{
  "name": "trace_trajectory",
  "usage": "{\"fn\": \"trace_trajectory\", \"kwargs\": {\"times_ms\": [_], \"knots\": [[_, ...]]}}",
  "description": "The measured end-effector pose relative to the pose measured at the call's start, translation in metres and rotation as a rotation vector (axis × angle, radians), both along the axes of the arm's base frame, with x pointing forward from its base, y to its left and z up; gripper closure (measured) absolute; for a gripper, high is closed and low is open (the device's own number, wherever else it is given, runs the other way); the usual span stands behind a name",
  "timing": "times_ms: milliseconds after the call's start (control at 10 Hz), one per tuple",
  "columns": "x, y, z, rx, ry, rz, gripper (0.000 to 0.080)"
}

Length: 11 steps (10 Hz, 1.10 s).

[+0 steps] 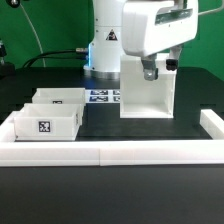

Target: Assemble drawer

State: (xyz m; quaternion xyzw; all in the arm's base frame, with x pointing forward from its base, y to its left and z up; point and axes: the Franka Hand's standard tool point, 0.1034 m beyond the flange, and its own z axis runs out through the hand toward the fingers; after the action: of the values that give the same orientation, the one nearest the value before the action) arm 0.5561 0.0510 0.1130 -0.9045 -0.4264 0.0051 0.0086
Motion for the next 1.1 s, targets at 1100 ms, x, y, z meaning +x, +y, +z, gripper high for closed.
{"fn": "trace_trajectory", "kwargs": {"times_ms": [1100], "knots": [[-0.075,0.007,0.027,-0.006,0.031,-0.502,0.0150]]}}
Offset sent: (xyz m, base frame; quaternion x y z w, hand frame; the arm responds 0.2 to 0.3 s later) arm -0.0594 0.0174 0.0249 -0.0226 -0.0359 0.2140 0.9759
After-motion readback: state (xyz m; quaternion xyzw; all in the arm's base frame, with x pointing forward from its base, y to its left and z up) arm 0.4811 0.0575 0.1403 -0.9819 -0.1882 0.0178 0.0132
